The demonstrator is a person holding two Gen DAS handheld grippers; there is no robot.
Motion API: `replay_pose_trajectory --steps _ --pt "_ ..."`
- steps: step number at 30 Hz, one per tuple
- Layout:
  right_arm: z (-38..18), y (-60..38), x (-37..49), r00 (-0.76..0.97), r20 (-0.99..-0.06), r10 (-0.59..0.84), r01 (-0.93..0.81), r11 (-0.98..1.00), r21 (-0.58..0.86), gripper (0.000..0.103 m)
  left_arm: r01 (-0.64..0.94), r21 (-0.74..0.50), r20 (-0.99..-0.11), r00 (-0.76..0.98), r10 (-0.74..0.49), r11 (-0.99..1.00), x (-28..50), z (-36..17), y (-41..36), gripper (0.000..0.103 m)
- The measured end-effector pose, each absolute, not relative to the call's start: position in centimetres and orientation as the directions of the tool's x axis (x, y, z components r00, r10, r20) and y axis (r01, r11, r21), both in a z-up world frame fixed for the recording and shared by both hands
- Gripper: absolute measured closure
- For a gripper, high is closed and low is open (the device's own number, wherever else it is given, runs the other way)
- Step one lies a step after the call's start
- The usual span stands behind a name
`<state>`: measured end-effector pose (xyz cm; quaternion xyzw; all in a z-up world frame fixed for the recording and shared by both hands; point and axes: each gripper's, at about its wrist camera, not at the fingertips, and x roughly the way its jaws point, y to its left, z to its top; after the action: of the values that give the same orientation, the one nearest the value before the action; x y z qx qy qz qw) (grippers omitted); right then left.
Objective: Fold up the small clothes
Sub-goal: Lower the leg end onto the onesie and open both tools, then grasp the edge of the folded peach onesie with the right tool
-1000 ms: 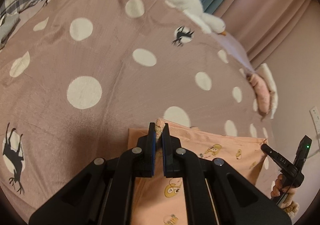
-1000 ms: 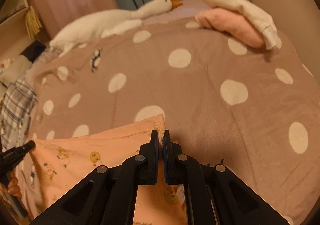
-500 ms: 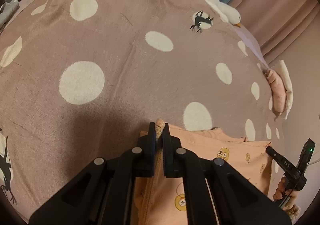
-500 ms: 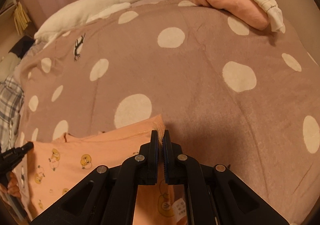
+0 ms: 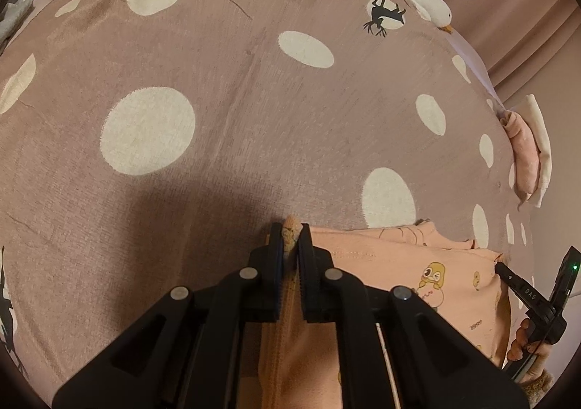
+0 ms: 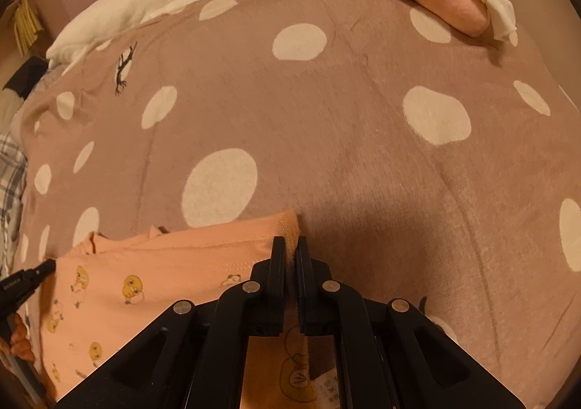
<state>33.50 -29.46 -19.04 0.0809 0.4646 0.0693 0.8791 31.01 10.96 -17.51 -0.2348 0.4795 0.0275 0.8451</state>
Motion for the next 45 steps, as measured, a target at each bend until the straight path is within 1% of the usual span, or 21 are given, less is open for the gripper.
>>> replay_pose_trajectory --steps 4,6,7,9,10,11,13,15,17,18,19,21,22,24,27,31,35,39,42,44,45 --pt "-19.2 -29.5 33.6 0.558 -0.813 0.167 -0.023 0.982 0.187 0.098 -0.274 -0.367 -0.826 0.537 -0.175 0.889 31.0 -17.6 10.9 0.093" --pt "-19.2 -29.6 33.6 0.559 -0.812 0.167 -0.005 0.98 0.198 0.098 -0.286 -0.38 -0.822 0.54 -0.18 0.88 31.0 -17.7 10.9 0.093" --pt "-19.2 -29.6 33.5 0.559 -0.812 0.168 0.004 0.979 0.205 0.098 -0.292 -0.388 -0.819 0.544 -0.182 0.874 30.8 -17.6 10.9 0.091" --pt "-19.0 -29.6 33.2 0.564 -0.812 0.153 0.014 0.981 0.195 0.098 -0.286 -0.396 -0.819 0.541 -0.194 0.873 30.5 -17.3 10.8 0.08" --pt "-18.7 -29.5 33.0 0.565 -0.814 0.136 0.019 0.984 0.178 0.095 -0.287 -0.389 -0.821 0.539 -0.188 0.875 30.2 -17.0 10.7 0.067" --pt "-18.4 -29.5 32.7 0.568 -0.814 0.125 0.02 0.986 0.166 0.091 -0.292 -0.373 -0.825 0.539 -0.171 0.881 29.8 -16.6 10.6 0.055" --pt "-17.7 -29.5 32.1 0.581 -0.809 0.094 0.028 0.99 0.136 0.068 -0.289 -0.348 -0.819 0.557 -0.139 0.892 28.8 -15.5 10.4 0.053" --pt "-16.6 -29.9 31.2 0.602 -0.794 0.085 0.041 0.99 0.137 0.056 -0.276 -0.358 -0.804 0.577 -0.145 0.892 27.4 -14.1 10.5 0.047" --pt "-15.3 -30.5 30.0 0.624 -0.776 0.098 0.045 0.986 0.161 0.052 -0.273 -0.374 -0.793 0.589 -0.154 0.886 26.1 -13.1 10.5 0.03" --pt "-14.6 -30.8 29.4 0.632 -0.768 0.104 0.042 0.985 0.168 0.049 -0.272 -0.381 -0.786 0.598 -0.156 0.884 25.2 -12.5 10.5 0.027" --pt "-14.0 -31.0 28.7 0.643 -0.759 0.106 0.04 0.984 0.172 0.042 -0.264 -0.39 -0.775 0.612 -0.16 0.882 24.0 -11.7 10.5 0.024" --pt "-12.6 -31.6 26.7 0.674 -0.73 0.111 0.034 0.983 0.18 0.033 -0.252 -0.401 -0.759 0.63 -0.165 0.881 22.4 -10.8 10.2 0.02" --pt "-12.0 -31.8 26.0 0.685 -0.72 0.113 0.031 0.982 0.184 0.032 -0.244 -0.405 -0.751 0.638 -0.168 0.881 21.4 -10.3 10.1 0.019" --pt "-11.1 -32.1 24.1 0.707 -0.697 0.124 0.024 0.98 0.199 0.032 -0.233 -0.412 -0.738 0.652 -0.173 0.881 19.2 -9.7 9.8 0.018" --pt "-10.5 -32.7 21.1 0.722 -0.674 0.157 0.011 0.971 0.239 0.026 -0.239 -0.434 -0.731 0.658 -0.184 0.869 16.8 -9.8 9.6 0.017" --pt "-10.8 -33.2 18.0 0.729 -0.655 0.199 0.0 0.957 0.291 0.025 -0.231 -0.448 -0.74 0.638 -0.213 0.864 13.6 -10.8 8.7 0.017" --pt "-12.4 -33.1 15.1 0.715 -0.663 0.224 -0.002 0.948 0.318 0.025 -0.246 -0.451 -0.753 0.622 -0.217 0.858 11.1 -12.4 7.9 0.017" --pt "-15.3 -32.6 13.1 0.675 -0.697 0.242 0.007 0.943 0.334 0.025 -0.264 -0.483 -0.759 0.601 -0.249 0.835 9.7 -14.4 7.6 0.018" --pt "-17.6 -32.4 12.4 0.64 -0.72 0.268 0.016 0.932 0.361 0.025 -0.265 -0.523 -0.75 0.595 -0.289 0.81 9.4 -15.5 7.3 0.024" --pt "-18.8 -32.4 12.3 0.614 -0.731 0.298 0.026 0.918 0.396 0.025 -0.26 -0.543 -0.74 0.599 -0.308 0.799 9.8 -16.1 7.1 0.032" --pt "-19.3 -32.4 12.3 0.603 -0.737 0.307 0.033 0.913 0.407 0.025 -0.257 -0.545 -0.74 0.596 -0.313 0.798 10.1 -16.3 6.9 0.035"
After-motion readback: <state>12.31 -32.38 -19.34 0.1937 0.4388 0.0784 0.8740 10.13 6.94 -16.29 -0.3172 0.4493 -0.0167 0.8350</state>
